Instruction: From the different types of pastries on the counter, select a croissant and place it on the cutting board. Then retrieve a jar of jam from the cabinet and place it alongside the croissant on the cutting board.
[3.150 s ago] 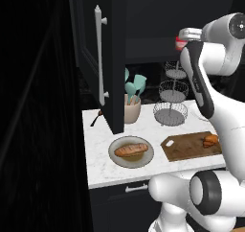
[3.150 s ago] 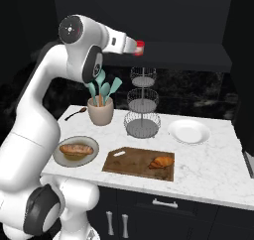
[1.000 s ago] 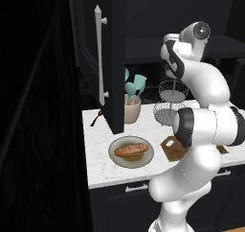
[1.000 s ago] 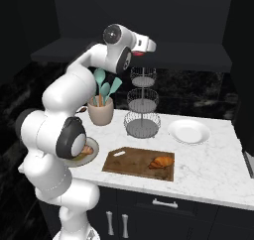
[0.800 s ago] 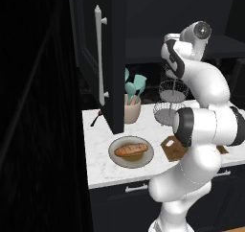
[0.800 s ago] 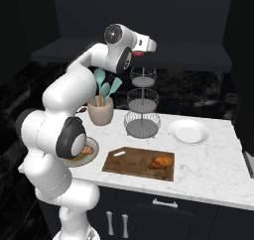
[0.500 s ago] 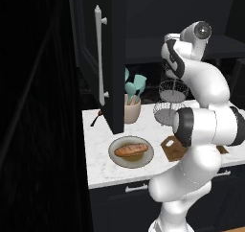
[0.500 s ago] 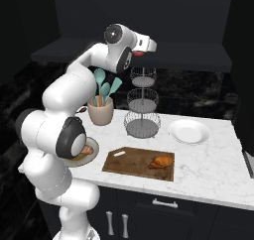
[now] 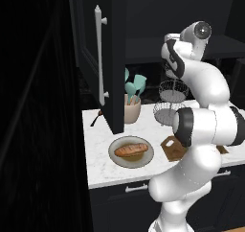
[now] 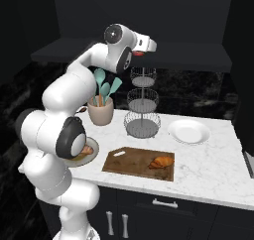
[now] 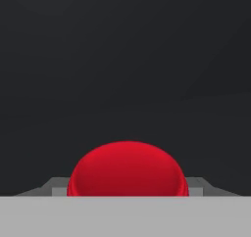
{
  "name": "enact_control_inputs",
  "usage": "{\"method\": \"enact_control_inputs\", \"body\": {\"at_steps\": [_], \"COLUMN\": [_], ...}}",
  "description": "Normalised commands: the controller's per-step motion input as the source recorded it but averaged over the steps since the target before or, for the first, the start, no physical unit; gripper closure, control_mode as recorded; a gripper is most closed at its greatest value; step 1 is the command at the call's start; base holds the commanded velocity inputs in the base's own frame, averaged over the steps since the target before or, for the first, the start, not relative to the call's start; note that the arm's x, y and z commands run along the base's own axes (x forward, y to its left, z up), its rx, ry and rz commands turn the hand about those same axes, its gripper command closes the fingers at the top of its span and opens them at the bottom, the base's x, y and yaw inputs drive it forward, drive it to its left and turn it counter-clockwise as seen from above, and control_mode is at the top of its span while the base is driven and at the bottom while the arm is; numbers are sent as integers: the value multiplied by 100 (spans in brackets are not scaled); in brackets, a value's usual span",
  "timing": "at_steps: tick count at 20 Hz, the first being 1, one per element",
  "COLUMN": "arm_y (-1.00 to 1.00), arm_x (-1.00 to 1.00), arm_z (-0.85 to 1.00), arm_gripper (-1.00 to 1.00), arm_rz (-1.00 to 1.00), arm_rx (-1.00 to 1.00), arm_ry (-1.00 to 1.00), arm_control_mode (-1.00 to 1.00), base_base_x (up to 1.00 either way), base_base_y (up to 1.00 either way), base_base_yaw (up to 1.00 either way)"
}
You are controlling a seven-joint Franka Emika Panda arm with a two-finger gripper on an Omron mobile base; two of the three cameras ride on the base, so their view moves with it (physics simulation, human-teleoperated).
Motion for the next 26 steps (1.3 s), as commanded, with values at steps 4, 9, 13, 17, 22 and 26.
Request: {"method": "enact_control_inputs", "body": {"at_steps": [4, 9, 13, 17, 22, 26], "arm_y": [-2, -2, -4, -1, -9, -48], "arm_x": [-5, -76, -100, -100, -100, -100], "arm_z": [0, 2, 18, 22, 2, -58], "arm_gripper": [100, 100, 100, 100, 100, 100], "arm_rz": [1, 0, 0, 0, 0, 0], "arm_rx": [0, 0, 1, 0, 0, 2], "arm_ry": [0, -5, -2, 0, 5, 0], "arm_control_mode": [-100, -100, -100, -100, -100, -100], "base_base_x": [0, 0, 0, 0, 0, 0], "base_base_y": [0, 0, 0, 0, 0, 0], "base_base_yaw": [0, 0, 0, 0, 0, 0]}}
